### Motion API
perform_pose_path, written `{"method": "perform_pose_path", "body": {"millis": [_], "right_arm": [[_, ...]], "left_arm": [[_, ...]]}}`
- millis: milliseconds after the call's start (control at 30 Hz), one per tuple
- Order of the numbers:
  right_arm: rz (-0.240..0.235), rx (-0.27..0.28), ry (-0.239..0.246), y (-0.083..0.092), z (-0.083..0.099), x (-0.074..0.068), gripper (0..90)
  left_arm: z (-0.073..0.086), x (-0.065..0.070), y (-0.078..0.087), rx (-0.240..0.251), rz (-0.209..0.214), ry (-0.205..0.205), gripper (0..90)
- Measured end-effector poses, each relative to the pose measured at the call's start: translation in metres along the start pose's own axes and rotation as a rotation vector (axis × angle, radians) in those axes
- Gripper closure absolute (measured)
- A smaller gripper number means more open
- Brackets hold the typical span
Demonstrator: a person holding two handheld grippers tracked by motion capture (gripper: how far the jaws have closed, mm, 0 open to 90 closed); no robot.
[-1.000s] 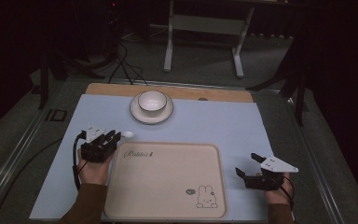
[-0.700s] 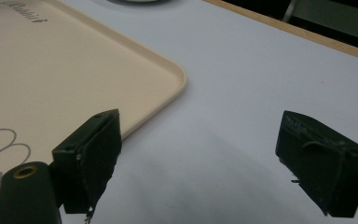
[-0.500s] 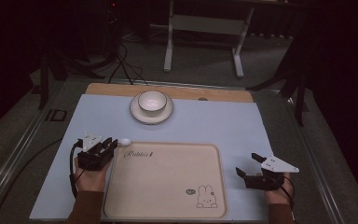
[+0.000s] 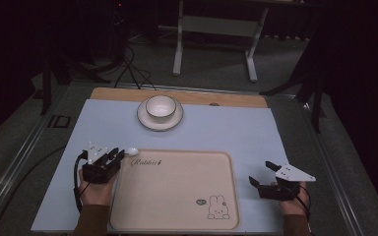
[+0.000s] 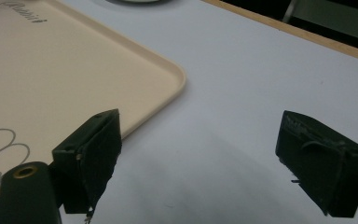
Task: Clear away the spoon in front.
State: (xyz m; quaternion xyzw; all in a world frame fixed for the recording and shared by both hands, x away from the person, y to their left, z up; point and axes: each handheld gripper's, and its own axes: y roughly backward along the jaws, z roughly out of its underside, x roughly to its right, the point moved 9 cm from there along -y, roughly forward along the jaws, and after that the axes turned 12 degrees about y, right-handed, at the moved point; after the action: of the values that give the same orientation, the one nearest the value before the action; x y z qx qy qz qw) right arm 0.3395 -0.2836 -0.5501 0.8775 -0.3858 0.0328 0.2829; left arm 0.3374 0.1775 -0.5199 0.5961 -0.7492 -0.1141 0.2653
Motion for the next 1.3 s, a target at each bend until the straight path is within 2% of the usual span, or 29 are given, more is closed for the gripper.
{"method": "perform_pose_path", "body": {"millis": [133,333,533,1300], "right_arm": [[0.000,-0.001,0.000,0.000,0.000,0.000,13.9],[0.001,-0.004,-0.001,0.000,0.001,0.000,13.9],[0.002,-0.005,0.001,0.000,0.001,0.000,13.9],[0.006,-0.005,-0.002,0.002,0.002,0.002,14.0]], "left_arm": [[0.001,0.001,0.000,0.002,-0.003,-0.006,73.7],[0.009,0.002,-0.004,-0.024,-0.008,-0.010,73.7],[0.015,0.004,-0.002,-0.035,-0.022,-0.032,73.5],[0.041,0.009,-0.002,-0.096,-0.014,-0.024,71.8]]}}
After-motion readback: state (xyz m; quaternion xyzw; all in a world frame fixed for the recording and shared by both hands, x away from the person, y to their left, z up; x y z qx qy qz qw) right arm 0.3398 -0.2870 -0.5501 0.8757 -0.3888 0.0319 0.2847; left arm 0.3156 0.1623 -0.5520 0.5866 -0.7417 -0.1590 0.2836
